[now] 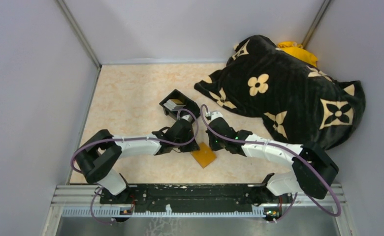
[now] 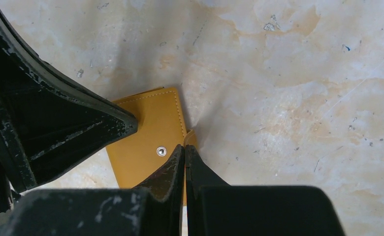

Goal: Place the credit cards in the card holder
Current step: Close the card holder at the center of the board.

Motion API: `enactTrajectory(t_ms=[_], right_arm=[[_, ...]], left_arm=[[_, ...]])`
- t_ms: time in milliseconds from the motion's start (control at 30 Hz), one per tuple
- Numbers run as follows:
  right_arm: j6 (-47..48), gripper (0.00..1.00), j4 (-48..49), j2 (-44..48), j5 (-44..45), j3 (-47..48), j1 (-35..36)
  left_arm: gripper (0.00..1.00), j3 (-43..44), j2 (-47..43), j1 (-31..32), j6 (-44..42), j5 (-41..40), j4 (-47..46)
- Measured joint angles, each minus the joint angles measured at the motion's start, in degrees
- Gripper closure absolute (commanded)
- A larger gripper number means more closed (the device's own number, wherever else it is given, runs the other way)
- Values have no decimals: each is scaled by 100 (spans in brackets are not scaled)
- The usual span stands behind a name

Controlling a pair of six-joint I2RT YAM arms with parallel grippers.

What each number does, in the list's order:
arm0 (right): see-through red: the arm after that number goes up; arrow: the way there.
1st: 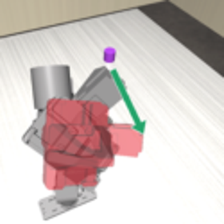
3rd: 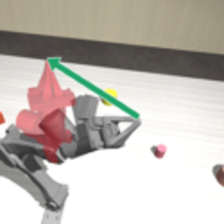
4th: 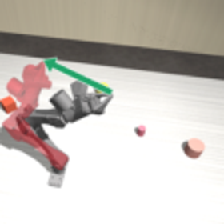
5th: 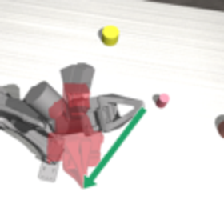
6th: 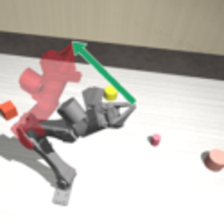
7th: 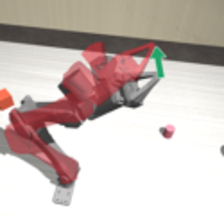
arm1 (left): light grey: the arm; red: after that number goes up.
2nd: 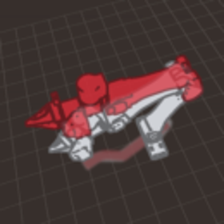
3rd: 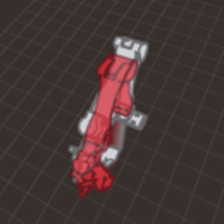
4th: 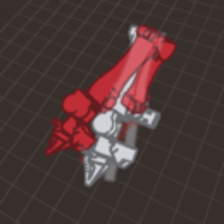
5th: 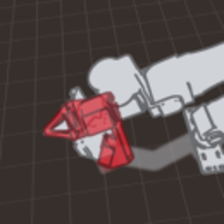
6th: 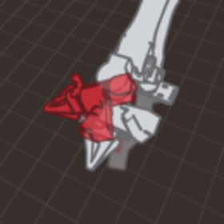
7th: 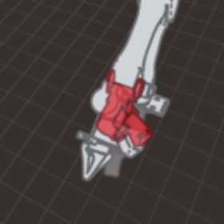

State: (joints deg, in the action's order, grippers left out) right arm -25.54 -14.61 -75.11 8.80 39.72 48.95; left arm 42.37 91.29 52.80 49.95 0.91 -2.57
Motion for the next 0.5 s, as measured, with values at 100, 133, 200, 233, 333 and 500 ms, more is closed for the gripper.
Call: enactTrajectory(t_ms=[100, 133, 200, 233, 333, 500], right_arm=[[2, 100, 26, -2, -76, -7, 0], [2, 100, 55, -2, -103, -24, 0], [2, 100, 90, -7, -151, -72, 0], [2, 100, 85, -13, -168, -76, 0], [2, 100, 144, -68, -249, -76, 9], [-2, 100, 181, -195, -271, -76, 129]], left_arm=[[100, 15, 20, 9, 17, 0, -2], [100, 17, 22, 15, 22, 0, -4], [100, 20, 22, 22, 35, 0, -4], [100, 22, 26, 22, 37, 0, -4], [100, 52, 57, 22, 39, 0, -2], [100, 116, 125, 26, 42, 15, -2]])
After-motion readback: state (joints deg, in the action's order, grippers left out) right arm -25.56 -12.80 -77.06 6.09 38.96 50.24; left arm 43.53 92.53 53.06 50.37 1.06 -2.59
